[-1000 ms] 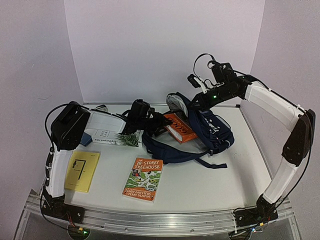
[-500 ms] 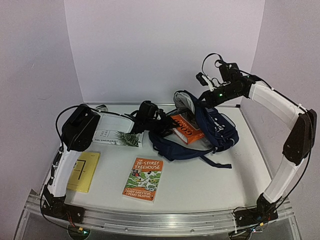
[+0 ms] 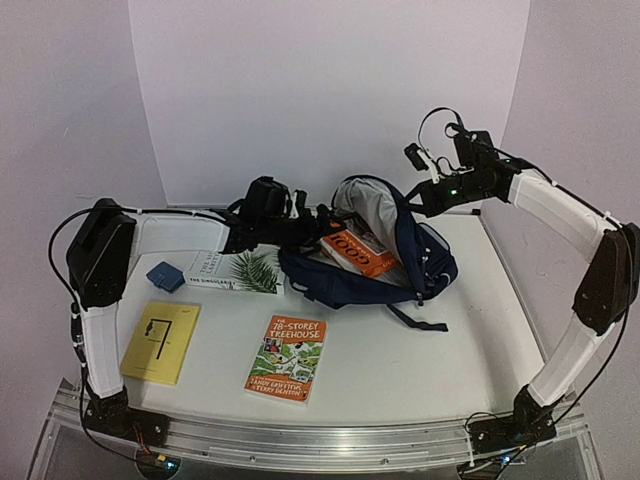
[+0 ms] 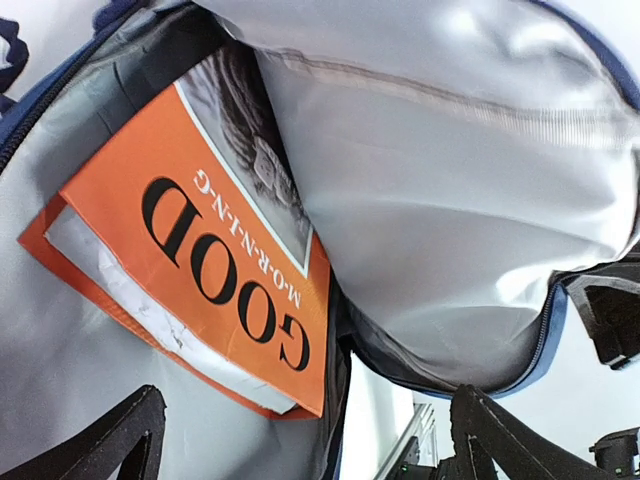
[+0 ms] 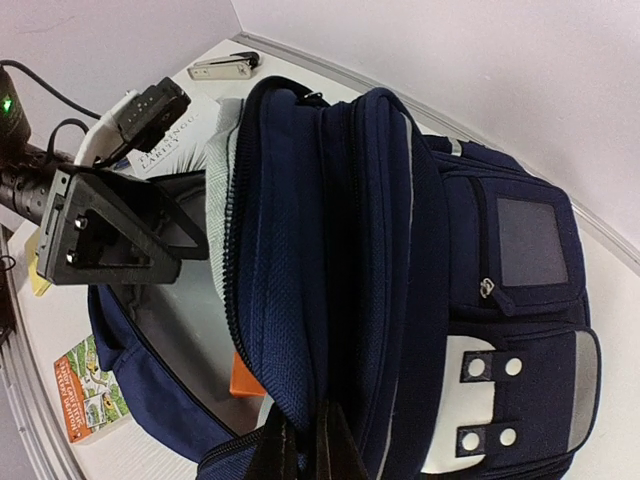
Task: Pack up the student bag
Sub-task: Place the book in the student bag.
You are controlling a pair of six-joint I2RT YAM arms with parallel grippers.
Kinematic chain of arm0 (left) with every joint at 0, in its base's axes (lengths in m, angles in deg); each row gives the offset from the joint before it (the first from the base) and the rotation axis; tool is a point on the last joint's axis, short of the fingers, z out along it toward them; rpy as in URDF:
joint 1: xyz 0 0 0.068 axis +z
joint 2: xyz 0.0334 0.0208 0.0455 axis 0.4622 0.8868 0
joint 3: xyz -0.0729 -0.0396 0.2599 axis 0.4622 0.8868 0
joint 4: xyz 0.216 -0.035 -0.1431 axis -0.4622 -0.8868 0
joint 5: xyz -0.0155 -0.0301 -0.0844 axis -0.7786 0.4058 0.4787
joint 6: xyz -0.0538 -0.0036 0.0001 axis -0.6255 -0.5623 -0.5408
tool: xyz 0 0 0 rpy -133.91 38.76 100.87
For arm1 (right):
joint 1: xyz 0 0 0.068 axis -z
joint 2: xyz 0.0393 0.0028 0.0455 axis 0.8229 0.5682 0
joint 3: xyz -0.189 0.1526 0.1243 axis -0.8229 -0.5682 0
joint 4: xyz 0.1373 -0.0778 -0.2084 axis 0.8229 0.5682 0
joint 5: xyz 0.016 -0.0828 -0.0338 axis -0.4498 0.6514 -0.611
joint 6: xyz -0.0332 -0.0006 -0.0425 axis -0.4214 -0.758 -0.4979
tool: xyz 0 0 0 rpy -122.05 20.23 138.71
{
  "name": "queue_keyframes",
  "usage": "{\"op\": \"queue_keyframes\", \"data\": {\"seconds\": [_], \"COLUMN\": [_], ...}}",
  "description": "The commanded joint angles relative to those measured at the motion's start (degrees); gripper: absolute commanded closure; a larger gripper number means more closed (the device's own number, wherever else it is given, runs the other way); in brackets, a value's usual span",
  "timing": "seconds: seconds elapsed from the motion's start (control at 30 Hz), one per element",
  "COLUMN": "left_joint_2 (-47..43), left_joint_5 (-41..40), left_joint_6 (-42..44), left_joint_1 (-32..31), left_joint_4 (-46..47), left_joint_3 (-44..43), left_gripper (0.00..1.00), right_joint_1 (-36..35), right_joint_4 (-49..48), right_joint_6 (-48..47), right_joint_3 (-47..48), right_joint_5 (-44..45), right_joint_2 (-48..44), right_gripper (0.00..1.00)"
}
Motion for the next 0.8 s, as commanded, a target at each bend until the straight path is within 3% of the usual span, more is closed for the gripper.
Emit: {"op": "queue_keyframes", "data": {"seconds": [0.0,0.1,0.27,0.4,0.53,0.63,0.77], "left_joint_2": [-6.8,-4.5,6.1,12.8,12.7,8.2,0.9], "left_joint_5": [3.4,7.8,11.3,11.7,9.2,5.5,2.7], "left_joint_6": [0.4,-2.6,-7.0,-8.8,-4.8,-2.6,-1.0], "left_joint_1": [5.6,5.1,2.0,0.3,-0.7,-0.3,1.7], "left_joint_4": [7.4,16.6,22.2,20.9,12.5,5.2,3.4], "left_joint_3": [6.8,7.9,-0.9,-9.4,-14.8,-12.2,-1.9], "left_gripper": [0.0,0.0,0.01,0.04,0.03,0.0,0.0], "right_joint_1": [1.3,1.3,-0.2,-0.7,-0.7,-0.1,2.8], "right_joint_4": [0.5,0.5,0.0,-0.6,-0.7,-0.6,-0.1], "right_joint_6": [-1.8,0.5,5.0,7.4,7.2,4.9,3.0], "right_joint_3": [-3.8,-4.5,-2.2,-0.5,-0.6,-2.0,-3.9], "right_joint_5": [2.7,-2.0,-7.6,-7.8,-3.6,1.0,3.4], "right_joint_2": [0.2,1.5,3.8,4.2,4.0,3.3,1.3], "right_gripper": [1.0,1.0,1.0,1.0,1.0,1.0,1.0]}}
